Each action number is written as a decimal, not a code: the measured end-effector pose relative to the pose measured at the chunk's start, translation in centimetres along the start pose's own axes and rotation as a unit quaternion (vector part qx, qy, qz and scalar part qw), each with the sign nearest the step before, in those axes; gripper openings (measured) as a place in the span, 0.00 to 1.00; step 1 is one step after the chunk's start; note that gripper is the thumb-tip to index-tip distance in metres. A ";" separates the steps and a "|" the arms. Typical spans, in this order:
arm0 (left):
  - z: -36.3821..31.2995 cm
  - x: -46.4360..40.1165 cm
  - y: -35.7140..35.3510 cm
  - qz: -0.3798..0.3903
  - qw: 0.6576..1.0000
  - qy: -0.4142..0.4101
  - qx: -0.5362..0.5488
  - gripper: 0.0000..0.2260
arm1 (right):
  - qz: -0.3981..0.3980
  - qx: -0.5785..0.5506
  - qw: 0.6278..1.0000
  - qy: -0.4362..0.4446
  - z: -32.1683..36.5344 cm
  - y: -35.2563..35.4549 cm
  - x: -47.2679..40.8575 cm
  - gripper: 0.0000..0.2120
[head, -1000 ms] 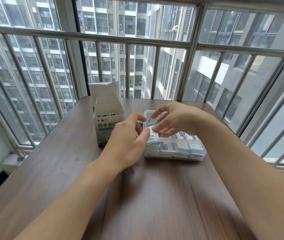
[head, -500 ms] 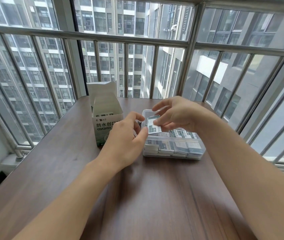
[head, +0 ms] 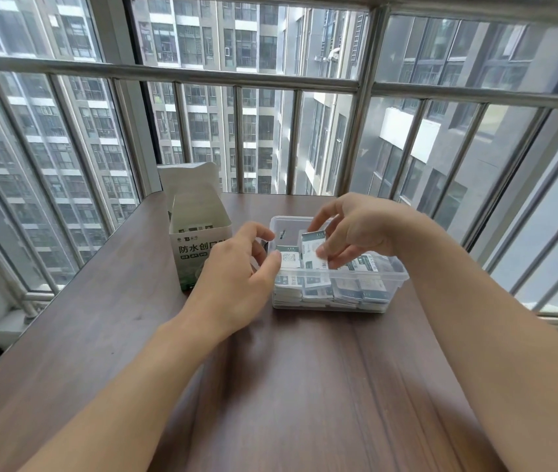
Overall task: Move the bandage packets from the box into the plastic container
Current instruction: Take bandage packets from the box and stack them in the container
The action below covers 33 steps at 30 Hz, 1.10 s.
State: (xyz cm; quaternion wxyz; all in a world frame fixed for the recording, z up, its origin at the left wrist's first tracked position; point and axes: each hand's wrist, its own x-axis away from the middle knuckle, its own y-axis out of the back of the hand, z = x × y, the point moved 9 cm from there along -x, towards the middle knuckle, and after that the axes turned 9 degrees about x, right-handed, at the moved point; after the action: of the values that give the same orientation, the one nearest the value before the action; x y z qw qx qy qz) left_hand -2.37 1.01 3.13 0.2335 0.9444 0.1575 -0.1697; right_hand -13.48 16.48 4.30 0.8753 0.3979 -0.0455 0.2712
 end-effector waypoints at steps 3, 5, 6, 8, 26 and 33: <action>-0.1 -0.1 0.0 0.000 1.000 -0.004 -0.005 0.06 | -0.002 0.023 1.000 0.001 0.0 -0.3 -0.2 0.19; -0.1 -0.1 0.0 0.000 1.000 -0.007 -0.008 0.06 | -0.010 0.041 0.999 0.001 0.0 -0.3 -0.3 0.19; -0.1 -0.1 0.0 0.000 1.000 -0.007 -0.007 0.06 | -0.010 0.054 0.998 0.002 0.1 -0.3 -0.4 0.19; 0.0 -0.1 0.0 0.000 1.000 -0.007 -0.005 0.06 | -0.008 0.085 0.996 0.006 0.1 -0.3 -0.6 0.19; 0.0 -0.2 0.0 -0.005 1.000 -0.011 -0.009 0.06 | -0.023 0.247 0.968 0.022 0.4 -0.9 -1.1 0.17; 0.1 -0.2 0.0 -0.005 1.000 -0.011 -0.008 0.06 | -0.032 0.233 0.971 0.038 0.7 -1.0 -1.3 0.10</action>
State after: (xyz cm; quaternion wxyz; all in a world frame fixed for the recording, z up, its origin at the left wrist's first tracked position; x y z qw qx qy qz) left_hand -2.53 0.92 3.17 0.2423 0.9396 0.1611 -0.1801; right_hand -13.99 14.81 3.72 0.7676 0.5815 0.0653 0.2614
